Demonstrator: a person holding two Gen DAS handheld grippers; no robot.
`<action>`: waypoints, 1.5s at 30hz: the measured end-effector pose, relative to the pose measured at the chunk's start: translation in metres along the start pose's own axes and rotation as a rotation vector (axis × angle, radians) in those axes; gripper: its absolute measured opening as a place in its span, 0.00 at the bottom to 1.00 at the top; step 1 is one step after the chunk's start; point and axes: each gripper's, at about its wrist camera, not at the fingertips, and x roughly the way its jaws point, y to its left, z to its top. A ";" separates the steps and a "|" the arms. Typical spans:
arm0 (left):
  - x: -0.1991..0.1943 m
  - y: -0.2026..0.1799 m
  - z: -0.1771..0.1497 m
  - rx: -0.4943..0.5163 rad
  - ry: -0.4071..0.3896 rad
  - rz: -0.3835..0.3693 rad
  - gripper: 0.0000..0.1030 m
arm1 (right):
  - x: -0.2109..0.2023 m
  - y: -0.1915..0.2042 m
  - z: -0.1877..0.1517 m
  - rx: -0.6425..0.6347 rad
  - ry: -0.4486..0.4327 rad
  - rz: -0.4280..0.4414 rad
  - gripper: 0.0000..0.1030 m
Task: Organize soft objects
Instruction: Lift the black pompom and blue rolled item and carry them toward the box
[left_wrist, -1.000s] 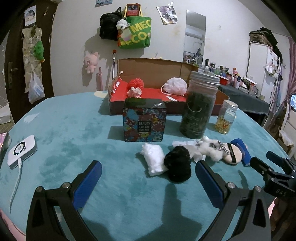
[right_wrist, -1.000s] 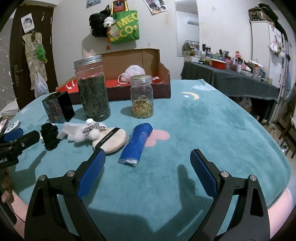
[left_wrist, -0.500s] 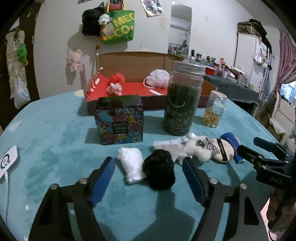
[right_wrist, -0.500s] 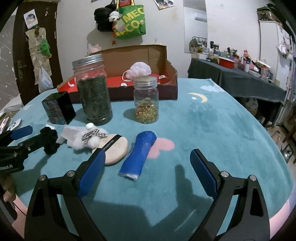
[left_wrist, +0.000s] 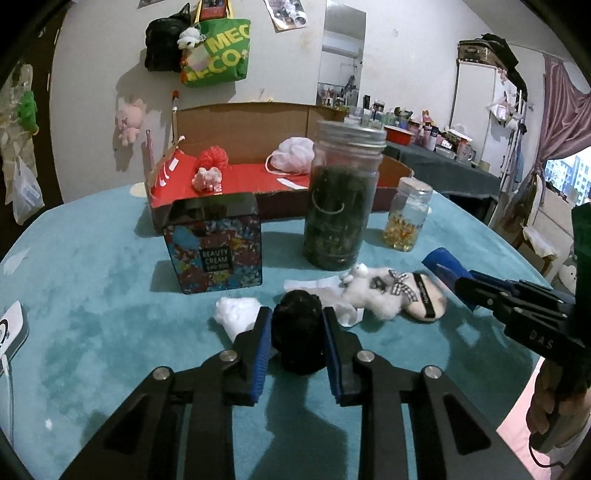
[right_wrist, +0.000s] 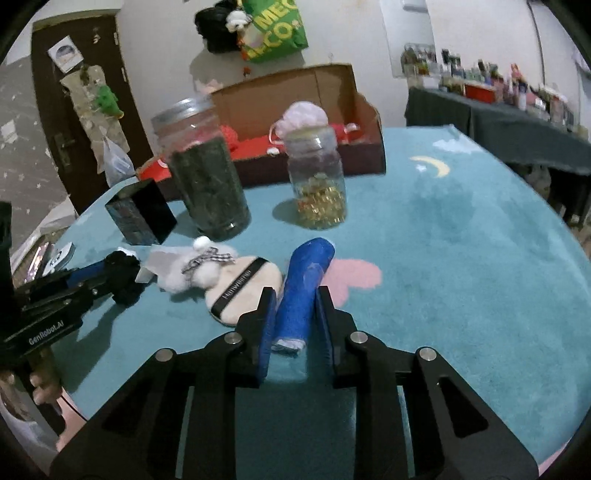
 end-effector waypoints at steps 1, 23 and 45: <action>-0.001 -0.001 0.001 0.002 -0.005 -0.001 0.27 | -0.004 0.004 0.001 -0.011 -0.014 0.005 0.20; -0.017 -0.011 0.014 0.004 -0.057 -0.046 0.27 | -0.028 0.049 0.009 -0.096 -0.114 0.097 0.18; -0.002 -0.024 0.009 0.016 -0.014 -0.079 0.27 | -0.022 0.057 0.004 -0.097 -0.091 0.133 0.18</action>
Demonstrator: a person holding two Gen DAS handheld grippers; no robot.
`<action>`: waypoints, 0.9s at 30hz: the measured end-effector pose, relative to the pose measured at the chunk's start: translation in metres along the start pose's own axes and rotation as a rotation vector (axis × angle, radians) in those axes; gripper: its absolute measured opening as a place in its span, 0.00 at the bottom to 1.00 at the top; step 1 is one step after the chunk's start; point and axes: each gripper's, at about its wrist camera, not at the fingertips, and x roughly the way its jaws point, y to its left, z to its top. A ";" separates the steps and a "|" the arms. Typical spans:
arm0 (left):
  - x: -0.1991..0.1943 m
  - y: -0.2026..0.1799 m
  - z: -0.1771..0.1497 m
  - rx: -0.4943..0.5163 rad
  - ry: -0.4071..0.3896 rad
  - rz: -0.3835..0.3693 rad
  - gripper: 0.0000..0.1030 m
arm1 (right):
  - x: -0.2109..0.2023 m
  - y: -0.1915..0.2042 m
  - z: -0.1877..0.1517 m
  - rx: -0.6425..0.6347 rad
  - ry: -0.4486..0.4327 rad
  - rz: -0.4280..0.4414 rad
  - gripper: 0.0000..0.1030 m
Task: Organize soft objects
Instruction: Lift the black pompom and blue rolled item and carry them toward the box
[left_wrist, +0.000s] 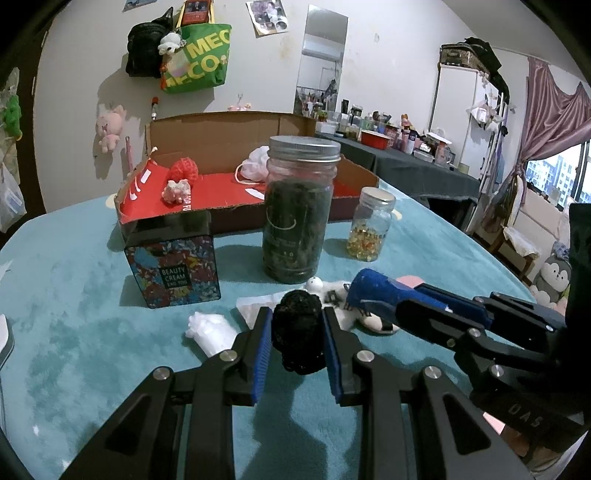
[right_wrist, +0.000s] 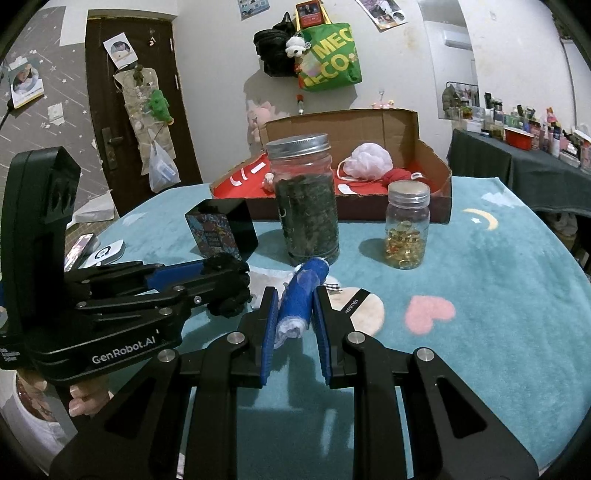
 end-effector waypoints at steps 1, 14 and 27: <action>0.000 0.000 0.000 0.001 0.001 0.001 0.27 | 0.000 0.000 0.000 0.001 0.000 0.001 0.18; 0.002 0.002 -0.006 -0.004 0.019 0.000 0.27 | 0.001 -0.004 -0.004 0.006 0.009 -0.015 0.18; -0.004 0.013 -0.006 -0.025 0.022 0.012 0.27 | -0.005 -0.008 -0.004 -0.004 -0.004 -0.017 0.13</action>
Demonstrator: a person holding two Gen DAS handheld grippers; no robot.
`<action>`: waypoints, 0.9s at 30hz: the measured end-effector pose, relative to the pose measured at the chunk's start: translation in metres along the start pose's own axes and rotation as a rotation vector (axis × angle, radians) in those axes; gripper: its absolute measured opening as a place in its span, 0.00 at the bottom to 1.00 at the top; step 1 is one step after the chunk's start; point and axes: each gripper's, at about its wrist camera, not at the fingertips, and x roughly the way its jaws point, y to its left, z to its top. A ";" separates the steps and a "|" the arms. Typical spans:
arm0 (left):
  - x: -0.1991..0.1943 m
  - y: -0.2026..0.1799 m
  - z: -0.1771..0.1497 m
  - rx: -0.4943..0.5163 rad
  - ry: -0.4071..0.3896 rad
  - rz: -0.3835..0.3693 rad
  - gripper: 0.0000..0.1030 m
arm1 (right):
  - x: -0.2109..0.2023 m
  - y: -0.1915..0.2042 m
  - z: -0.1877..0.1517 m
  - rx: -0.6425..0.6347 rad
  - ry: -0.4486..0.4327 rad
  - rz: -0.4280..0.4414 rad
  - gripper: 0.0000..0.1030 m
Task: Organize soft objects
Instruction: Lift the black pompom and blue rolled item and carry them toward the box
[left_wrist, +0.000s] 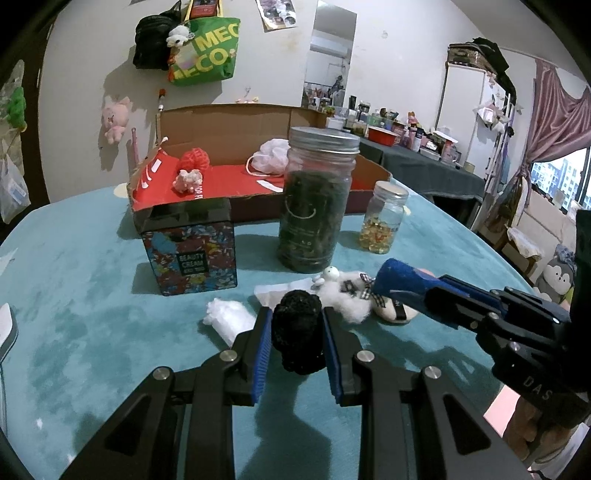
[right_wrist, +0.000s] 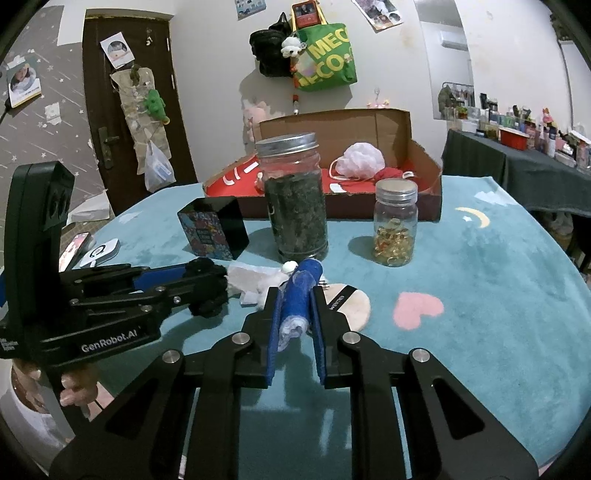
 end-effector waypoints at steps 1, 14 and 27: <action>0.000 0.000 0.000 0.001 -0.001 0.000 0.27 | -0.001 0.000 -0.001 0.002 -0.005 -0.003 0.13; -0.021 0.035 0.006 -0.056 -0.024 0.059 0.27 | -0.015 -0.019 0.009 0.044 -0.050 -0.027 0.12; -0.020 0.091 0.007 -0.142 0.012 0.137 0.27 | -0.013 -0.061 0.016 0.112 -0.021 -0.085 0.12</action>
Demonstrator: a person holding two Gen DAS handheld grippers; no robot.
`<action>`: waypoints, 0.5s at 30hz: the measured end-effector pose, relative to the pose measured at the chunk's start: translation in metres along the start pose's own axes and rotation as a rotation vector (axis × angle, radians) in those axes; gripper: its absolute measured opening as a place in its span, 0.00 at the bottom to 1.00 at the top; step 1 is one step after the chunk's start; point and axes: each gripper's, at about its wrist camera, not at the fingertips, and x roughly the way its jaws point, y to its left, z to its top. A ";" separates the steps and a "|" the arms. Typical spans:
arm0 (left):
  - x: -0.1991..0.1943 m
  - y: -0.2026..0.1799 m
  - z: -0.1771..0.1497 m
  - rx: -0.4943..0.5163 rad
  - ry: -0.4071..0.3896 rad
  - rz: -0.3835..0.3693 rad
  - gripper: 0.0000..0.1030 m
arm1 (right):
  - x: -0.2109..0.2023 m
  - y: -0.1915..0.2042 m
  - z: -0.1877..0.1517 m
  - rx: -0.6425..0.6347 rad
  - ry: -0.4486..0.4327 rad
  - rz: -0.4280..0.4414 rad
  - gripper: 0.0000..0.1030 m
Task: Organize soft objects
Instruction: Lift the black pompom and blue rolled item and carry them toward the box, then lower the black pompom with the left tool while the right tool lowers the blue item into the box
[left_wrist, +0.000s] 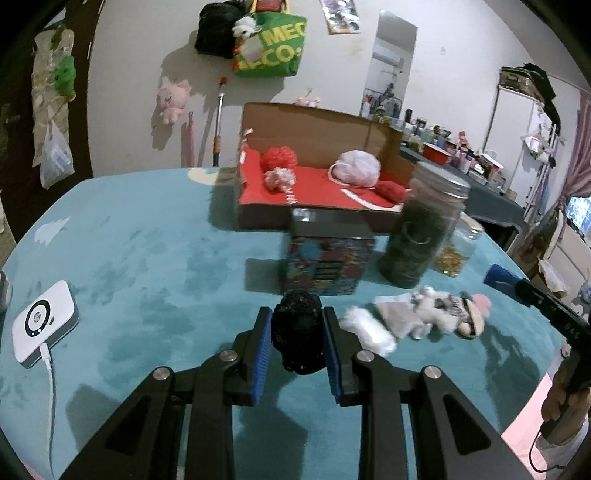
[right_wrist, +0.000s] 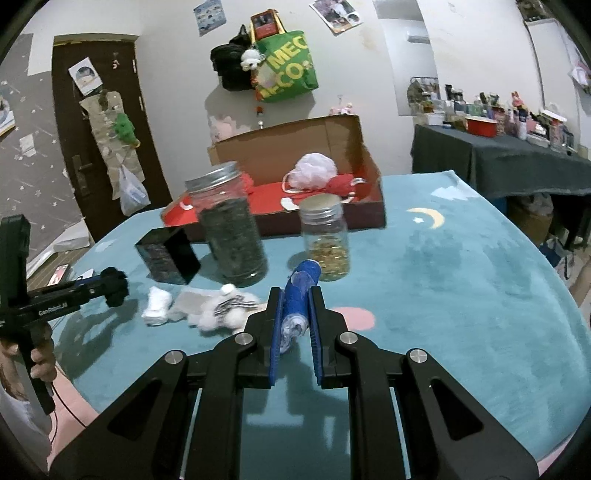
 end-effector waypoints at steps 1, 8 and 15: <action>0.002 0.003 0.000 -0.004 0.005 0.004 0.27 | 0.001 -0.002 0.001 0.001 0.002 -0.006 0.12; 0.023 0.025 0.012 0.003 0.063 0.017 0.27 | 0.012 -0.021 0.008 0.025 0.031 -0.025 0.12; 0.046 0.039 0.027 0.039 0.107 0.020 0.27 | 0.027 -0.042 0.023 0.070 0.054 0.013 0.12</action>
